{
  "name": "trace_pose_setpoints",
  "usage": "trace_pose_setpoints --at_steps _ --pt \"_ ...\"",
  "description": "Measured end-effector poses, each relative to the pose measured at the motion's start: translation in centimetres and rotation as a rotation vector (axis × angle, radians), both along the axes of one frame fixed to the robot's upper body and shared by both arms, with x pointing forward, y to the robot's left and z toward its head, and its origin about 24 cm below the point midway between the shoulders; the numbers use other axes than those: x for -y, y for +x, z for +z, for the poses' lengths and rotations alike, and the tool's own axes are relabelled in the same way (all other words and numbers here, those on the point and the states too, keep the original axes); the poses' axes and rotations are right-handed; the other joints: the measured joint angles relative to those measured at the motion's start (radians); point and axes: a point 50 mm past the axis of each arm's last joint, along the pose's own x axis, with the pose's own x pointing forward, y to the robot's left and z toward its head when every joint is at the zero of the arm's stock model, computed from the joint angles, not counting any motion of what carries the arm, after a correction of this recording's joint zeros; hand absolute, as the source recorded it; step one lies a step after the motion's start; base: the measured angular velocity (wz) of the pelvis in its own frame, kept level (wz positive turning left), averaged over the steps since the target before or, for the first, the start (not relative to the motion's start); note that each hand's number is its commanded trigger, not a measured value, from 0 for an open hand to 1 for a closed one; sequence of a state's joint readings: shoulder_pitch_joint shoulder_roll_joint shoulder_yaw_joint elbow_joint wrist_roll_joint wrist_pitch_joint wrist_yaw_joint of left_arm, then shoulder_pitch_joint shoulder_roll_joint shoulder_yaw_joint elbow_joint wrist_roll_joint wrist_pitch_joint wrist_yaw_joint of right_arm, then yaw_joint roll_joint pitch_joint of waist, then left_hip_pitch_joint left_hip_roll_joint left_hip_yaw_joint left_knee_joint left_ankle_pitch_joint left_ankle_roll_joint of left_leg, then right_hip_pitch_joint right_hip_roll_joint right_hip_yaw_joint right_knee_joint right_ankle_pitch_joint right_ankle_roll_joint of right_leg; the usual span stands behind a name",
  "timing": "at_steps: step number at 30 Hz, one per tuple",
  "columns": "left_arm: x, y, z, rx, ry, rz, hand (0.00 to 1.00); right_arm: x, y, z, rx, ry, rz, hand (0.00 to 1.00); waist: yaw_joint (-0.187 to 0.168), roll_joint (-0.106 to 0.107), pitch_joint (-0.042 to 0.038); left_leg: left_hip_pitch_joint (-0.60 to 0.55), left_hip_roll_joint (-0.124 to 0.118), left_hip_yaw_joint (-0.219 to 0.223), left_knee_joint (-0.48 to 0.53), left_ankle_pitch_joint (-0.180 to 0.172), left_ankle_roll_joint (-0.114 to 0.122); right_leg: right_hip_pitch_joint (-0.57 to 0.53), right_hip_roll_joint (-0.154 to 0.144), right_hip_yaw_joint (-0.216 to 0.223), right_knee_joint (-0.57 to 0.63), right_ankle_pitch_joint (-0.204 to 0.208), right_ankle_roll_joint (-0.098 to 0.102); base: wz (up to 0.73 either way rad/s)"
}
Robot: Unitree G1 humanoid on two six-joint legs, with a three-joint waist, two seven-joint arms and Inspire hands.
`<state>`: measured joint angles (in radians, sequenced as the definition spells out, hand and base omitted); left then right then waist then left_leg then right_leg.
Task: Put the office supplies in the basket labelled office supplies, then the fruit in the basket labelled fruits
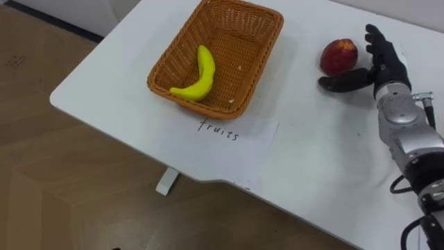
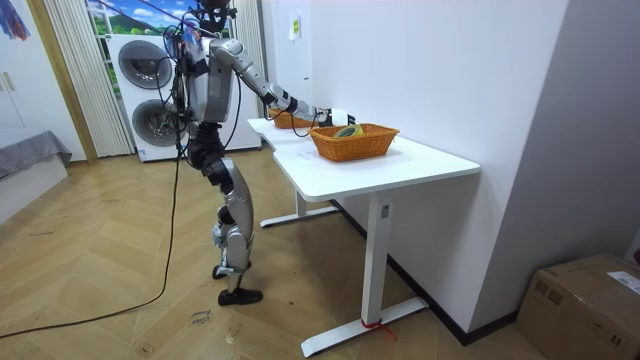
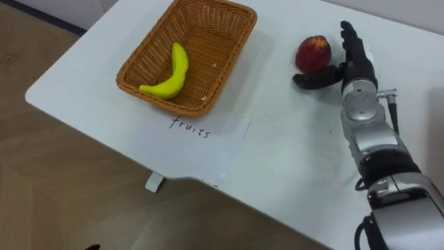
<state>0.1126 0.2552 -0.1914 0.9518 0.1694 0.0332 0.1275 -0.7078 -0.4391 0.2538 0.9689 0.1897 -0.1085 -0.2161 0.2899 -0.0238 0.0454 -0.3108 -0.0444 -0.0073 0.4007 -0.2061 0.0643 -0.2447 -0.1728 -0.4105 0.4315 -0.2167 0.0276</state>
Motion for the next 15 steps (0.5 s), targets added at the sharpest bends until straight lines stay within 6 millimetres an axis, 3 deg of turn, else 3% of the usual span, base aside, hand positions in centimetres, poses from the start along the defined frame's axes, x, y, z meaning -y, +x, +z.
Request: trace_pose_setpoints --at_steps 15 --pt "0.12 0.48 0.13 0.021 -0.005 -0.007 0.00 -0.16 0.34 0.63 0.018 -0.004 0.003 0.00 -0.001 0.000 0.0020 -0.025 0.000 -0.004 0.013 0.000 0.000 -0.017 -0.001 -0.006 0.001 0.001 -0.001 0.00"
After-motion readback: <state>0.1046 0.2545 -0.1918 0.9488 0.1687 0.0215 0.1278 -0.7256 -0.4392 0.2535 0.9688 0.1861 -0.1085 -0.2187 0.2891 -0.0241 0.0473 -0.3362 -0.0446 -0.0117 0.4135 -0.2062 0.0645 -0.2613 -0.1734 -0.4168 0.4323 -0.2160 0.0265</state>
